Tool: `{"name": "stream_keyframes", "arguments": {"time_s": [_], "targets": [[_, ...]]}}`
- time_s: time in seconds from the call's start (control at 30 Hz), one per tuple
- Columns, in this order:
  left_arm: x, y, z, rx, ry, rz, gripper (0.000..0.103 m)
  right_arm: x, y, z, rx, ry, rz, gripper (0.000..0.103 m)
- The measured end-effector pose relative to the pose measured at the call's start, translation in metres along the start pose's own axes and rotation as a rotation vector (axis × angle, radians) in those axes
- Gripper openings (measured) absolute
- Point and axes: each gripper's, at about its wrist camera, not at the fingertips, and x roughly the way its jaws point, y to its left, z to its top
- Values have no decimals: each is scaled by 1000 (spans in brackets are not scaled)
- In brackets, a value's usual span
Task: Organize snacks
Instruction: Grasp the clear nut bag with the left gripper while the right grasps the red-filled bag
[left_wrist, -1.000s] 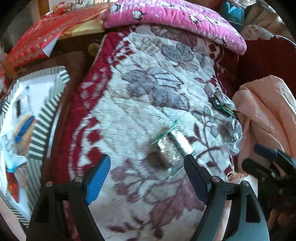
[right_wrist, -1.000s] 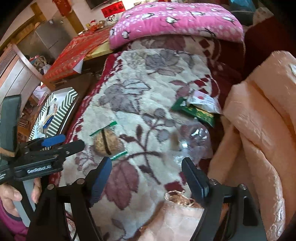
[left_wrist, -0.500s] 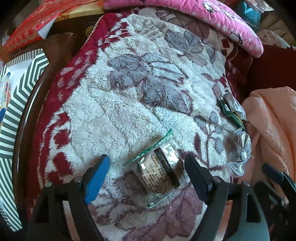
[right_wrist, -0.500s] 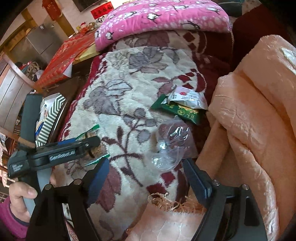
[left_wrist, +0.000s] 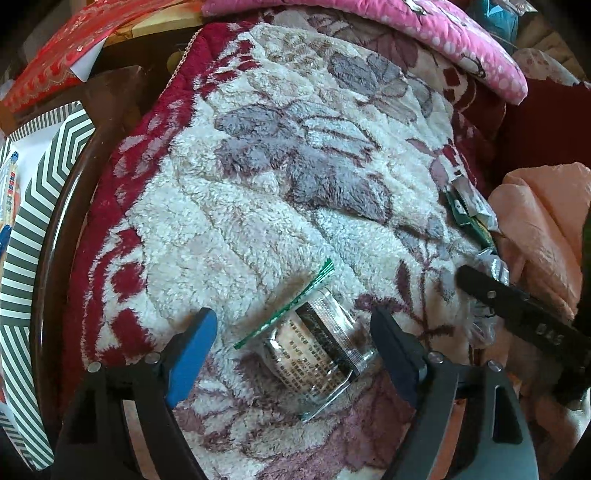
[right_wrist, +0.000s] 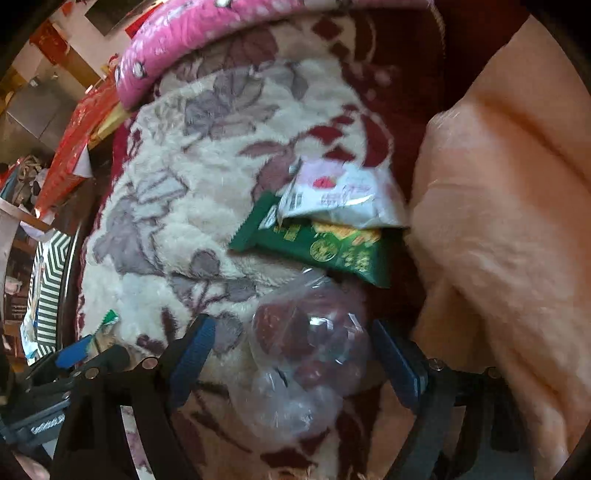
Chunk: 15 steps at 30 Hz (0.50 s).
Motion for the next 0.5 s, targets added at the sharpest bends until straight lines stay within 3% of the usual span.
{"name": "stream_keyframes", "arguments": {"time_s": [0.07,0.1,0.23,0.33,0.5], "targets": [[1,-4,-2,28,-11,13,85,3,0,-4,-24,-8,-21,65],[0,-4,-4,37,-20,13,84,2,-1,-7,-38,-20,-38,62],[-4,-2,-6,67,-36,2,57,-8,-12,-15,-32,-36,7,44],[-11,5,-10,92,-43,-8,50,-19,-7,-20,-56,-52,32,40],[-29,22,-16,90,-65,4,50,-38,27,-25,-133,-86,69,39]]}}
